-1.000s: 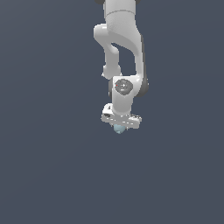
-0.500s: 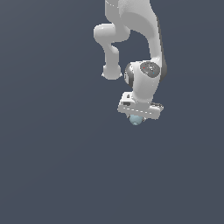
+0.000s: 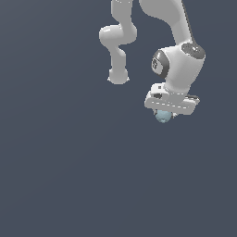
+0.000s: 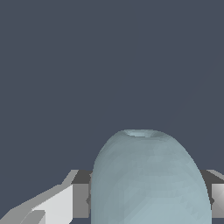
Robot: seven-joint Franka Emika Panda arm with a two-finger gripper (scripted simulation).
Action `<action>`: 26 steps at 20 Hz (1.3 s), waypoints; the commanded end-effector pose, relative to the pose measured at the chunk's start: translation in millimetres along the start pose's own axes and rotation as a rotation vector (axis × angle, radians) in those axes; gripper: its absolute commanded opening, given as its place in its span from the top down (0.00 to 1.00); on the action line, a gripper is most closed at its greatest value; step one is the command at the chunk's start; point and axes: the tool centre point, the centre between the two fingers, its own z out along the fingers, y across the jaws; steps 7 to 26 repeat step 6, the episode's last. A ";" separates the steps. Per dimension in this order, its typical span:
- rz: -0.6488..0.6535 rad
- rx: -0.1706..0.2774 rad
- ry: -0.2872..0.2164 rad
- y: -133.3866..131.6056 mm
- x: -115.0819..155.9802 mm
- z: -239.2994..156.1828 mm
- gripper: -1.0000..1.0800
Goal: Pick up the object and move it to a goal position.
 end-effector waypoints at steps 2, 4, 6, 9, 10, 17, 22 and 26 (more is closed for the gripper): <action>0.002 -0.001 -0.001 -14.4 -6.1 -10.8 1.00; 0.002 0.000 -0.002 -18.3 -7.3 -13.6 1.00; 0.002 0.000 -0.002 -19.7 -7.8 -14.5 1.00; 0.002 0.000 -0.002 -19.7 -7.8 -14.5 1.00; 0.002 0.000 -0.002 -19.7 -7.8 -14.5 1.00; 0.002 0.000 -0.002 -19.7 -7.8 -14.5 1.00; 0.002 0.000 -0.002 -19.7 -7.8 -14.5 1.00; 0.002 0.000 -0.002 -19.7 -7.8 -14.5 1.00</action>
